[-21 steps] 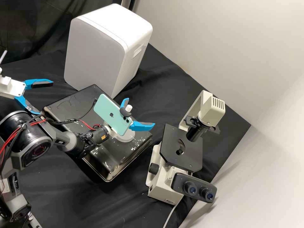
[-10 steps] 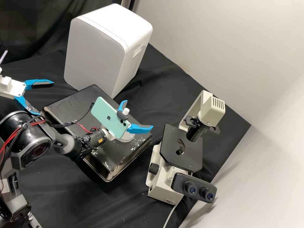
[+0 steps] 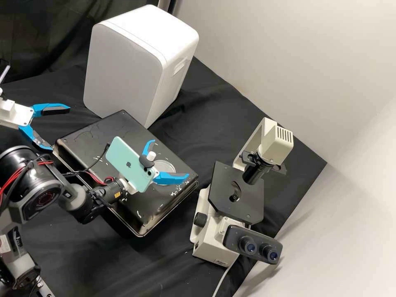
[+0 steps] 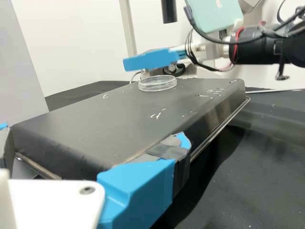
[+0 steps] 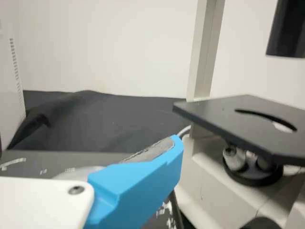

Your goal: Place the petri dish on the microscope

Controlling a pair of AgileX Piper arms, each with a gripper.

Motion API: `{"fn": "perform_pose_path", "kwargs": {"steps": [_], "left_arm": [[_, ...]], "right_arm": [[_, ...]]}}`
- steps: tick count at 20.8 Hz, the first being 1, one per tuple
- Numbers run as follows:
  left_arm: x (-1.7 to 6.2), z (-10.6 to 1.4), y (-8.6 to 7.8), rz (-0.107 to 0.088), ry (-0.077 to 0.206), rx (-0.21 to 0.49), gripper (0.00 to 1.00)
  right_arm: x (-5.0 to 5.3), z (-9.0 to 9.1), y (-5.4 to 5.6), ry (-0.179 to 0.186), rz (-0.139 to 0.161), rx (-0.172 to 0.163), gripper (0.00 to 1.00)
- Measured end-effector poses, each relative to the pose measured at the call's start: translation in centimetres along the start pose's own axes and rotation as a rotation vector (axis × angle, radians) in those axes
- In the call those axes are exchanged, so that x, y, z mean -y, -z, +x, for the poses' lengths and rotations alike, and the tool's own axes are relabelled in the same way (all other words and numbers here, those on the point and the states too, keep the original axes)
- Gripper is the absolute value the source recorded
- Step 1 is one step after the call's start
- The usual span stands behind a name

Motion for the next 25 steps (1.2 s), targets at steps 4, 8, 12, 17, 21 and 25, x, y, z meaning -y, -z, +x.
{"fn": "perform_pose_path", "kwargs": {"steps": [4, 8, 12, 17, 21, 25], "left_arm": [[0.0, 0.0, 0.0, 0.0, 0.0, 0.0, 1.0], [0.13, 0.0, 0.0, -0.004, 0.006, 0.0, 1.0], [0.16, 0.1, 0.0, -0.004, 0.008, 0.0, 1.0], [0.16, 0.1, 0.0, -0.004, 0.008, 0.0, 1.0], [0.16, 0.1, 0.0, -0.004, 0.008, 0.0, 1.0], [0.16, 0.1, 0.0, -0.004, 0.008, 0.0, 1.0]], "right_arm": [[1.1, -0.2, -0.8, 0.043, -0.002, 0.03, 1.0], [2.2, -0.1, -1.2, 0.084, -0.004, 0.046, 1.0], [2.9, 0.1, -1.4, 0.1, -0.006, 0.051, 1.0], [3.5, 0.9, -1.8, 0.09, -0.009, 0.064, 1.0], [3.8, 1.2, -1.9, 0.087, -0.01, 0.062, 1.0], [3.8, 1.2, -2.0, 0.088, -0.01, 0.063, 1.0]]}}
